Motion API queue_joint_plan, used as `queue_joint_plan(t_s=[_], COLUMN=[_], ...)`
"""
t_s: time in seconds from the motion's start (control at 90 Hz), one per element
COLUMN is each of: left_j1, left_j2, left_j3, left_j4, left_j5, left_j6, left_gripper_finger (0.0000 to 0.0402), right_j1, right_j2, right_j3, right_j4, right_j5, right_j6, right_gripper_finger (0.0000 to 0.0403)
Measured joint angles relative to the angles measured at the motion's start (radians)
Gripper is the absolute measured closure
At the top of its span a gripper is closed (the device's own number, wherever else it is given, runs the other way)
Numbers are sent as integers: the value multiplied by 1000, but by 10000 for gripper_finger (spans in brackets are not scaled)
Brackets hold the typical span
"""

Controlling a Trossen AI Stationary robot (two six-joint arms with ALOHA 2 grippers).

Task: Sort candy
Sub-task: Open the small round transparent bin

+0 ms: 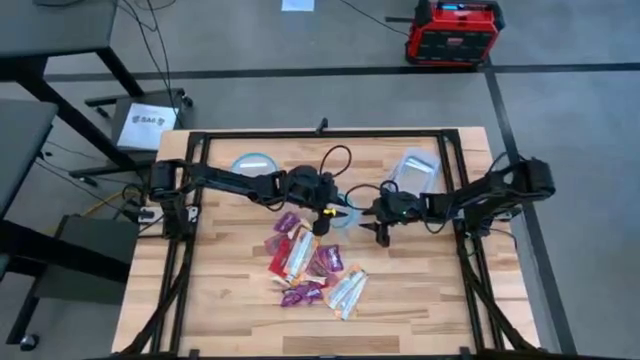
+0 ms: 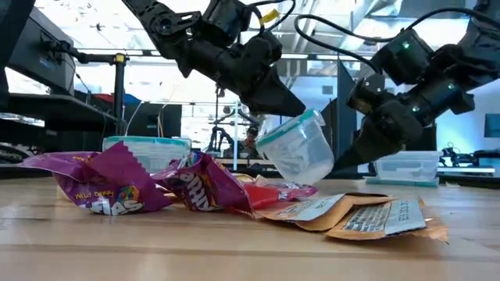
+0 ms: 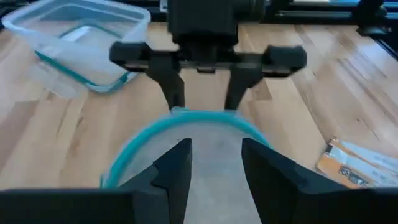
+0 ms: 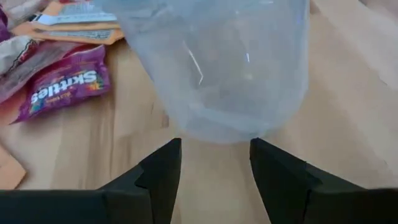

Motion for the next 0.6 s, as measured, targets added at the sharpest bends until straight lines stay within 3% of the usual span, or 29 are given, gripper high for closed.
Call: queue_joint_plan(t_s=[0.389,0.6], left_j1=[5,4], left_j2=[0,-19], left_j3=[30,30], left_j4=[11,-45], left_j5=[0,-1], left_j6=[23,13], left_gripper_finger=[274,274], right_j1=[9,9], right_j2=[139,147], right_j3=[11,17], right_j4=[89,77], right_j5=[-3,-3], right_j6=[86,88], right_gripper_finger=[227,227])
